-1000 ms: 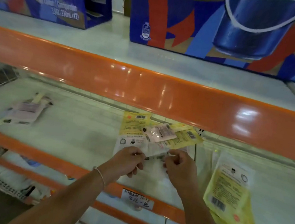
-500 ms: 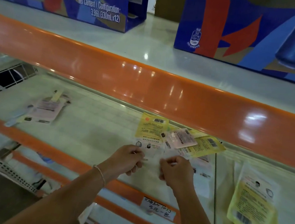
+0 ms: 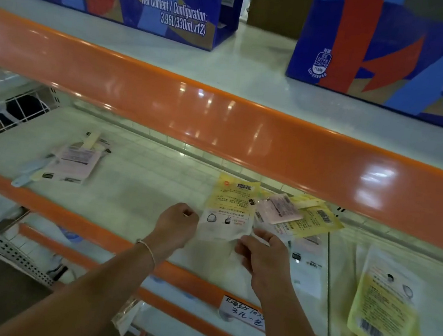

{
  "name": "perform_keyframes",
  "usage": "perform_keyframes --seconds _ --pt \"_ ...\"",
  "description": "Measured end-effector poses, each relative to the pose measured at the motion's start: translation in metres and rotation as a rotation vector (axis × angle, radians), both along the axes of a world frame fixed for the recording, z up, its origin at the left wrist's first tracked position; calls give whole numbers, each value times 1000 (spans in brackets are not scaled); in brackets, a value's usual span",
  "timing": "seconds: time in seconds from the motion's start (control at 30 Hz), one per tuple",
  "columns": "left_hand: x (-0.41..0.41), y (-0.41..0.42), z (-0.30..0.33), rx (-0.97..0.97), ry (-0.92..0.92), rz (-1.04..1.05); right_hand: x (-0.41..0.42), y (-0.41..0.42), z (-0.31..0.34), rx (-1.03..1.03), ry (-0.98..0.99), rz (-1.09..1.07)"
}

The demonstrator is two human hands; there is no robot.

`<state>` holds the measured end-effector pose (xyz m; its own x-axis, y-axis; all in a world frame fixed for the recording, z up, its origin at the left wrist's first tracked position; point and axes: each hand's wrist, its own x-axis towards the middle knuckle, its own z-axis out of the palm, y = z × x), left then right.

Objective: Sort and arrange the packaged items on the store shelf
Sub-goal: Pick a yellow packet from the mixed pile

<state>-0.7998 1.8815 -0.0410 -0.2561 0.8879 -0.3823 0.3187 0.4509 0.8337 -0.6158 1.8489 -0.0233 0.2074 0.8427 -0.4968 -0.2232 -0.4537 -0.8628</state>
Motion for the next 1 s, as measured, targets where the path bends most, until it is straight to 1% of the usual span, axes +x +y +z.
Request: perform_keyframes --seconds 0.07,0.17,0.23,0.3,0.37,0.43,0.5,0.6,0.7,0.87,1.0 --pt "-3 0 1 -62 -42 12 -1 -1 3 -25 186 27" --pt "-2 -1 3 -188 -218 11 -1 -5 5 -65 298 177" --pt "-3 -4 4 -260 -377 64 -1 -9 6 -77 286 281" --pt "-5 -7 3 -290 -521 104 2 -12 6 -76 254 349" --pt "-8 -11 2 -280 -648 131 5 -16 6 -75 230 397" --pt "-9 -15 1 -252 -708 145 8 -18 5 -72 210 440" --pt "-8 -18 3 -206 -672 139 11 -21 4 -60 183 466" --pt "-4 -21 6 -68 -587 150 16 -25 6 -38 147 496" --pt "8 -25 14 13 -541 110 23 -28 7 -17 120 504" --pt "37 -32 16 61 -451 30 35 -34 6 2 28 328" --pt "66 -40 17 118 -222 -91 55 -42 -2 80 -83 197"
